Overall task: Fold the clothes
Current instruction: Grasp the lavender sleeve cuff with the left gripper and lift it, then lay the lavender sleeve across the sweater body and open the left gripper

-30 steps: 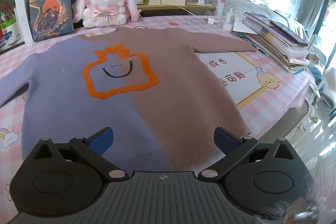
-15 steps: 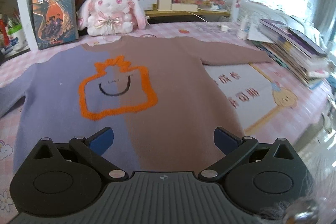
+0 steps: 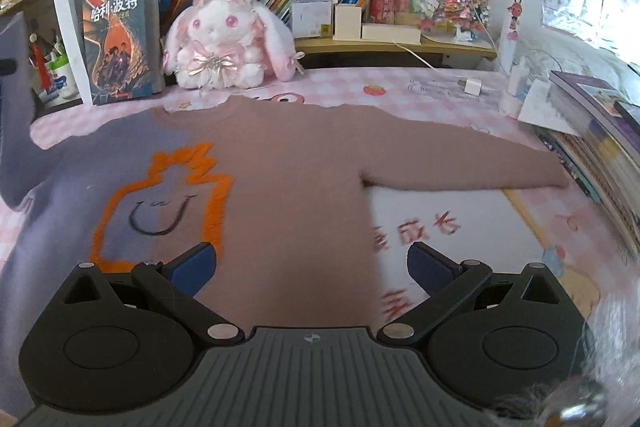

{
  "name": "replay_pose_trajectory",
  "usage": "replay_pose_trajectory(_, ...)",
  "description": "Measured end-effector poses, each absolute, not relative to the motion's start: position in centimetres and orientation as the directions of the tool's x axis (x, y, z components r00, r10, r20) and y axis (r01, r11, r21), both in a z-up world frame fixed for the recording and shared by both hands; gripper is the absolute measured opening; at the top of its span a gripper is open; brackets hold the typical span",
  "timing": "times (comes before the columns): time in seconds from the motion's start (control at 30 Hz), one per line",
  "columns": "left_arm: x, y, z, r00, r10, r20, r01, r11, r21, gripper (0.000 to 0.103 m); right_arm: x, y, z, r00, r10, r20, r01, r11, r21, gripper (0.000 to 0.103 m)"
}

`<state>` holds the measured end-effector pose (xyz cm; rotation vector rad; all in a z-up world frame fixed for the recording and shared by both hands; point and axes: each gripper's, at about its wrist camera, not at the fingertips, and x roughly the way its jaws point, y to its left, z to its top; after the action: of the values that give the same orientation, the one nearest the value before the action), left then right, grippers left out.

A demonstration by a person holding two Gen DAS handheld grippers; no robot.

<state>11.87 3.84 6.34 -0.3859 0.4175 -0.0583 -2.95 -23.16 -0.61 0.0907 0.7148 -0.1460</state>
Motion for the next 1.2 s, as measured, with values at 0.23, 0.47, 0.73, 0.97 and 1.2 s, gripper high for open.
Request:
replay_pose_trajectory(0.23,13.2,-3.8,5.4,0.899,-0.156,-0.410,0.027,0.953,-0.302,0.003,-2.4,-27.3,-0.8,0.747,-0.034,-0.664,0.097,0.994,0.058,0.103)
replay_pose_trajectory(0.47,13.9,-8.5,3.2,0.861,-0.174,-0.479,0.064,0.969,-0.237,0.003,-2.5,-29.6,-1.4,0.738,-0.014,-0.675,0.091,0.993,0.079,0.103)
replay_pose_trajectory(0.73,15.1,-12.4,-0.1,0.812,-0.175,-0.557,0.094,0.981,-0.171,0.004,-2.9,-31.0,-2.0,0.722,0.002,-0.691,0.090,0.991,0.096,0.103)
replay_pose_trajectory(0.97,15.1,-14.6,-2.4,0.680,-0.254,-0.688,0.178,0.967,-0.180,0.069,-3.0,-31.9,-2.3,0.715,-0.006,-0.699,0.107,0.989,0.100,0.103)
replay_pose_trajectory(1.2,10.1,-9.5,0.0,0.730,-0.246,-0.638,0.171,0.969,-0.178,0.072,-2.1,-31.4,-2.6,0.713,0.042,-0.700,0.073,0.988,0.133,0.103)
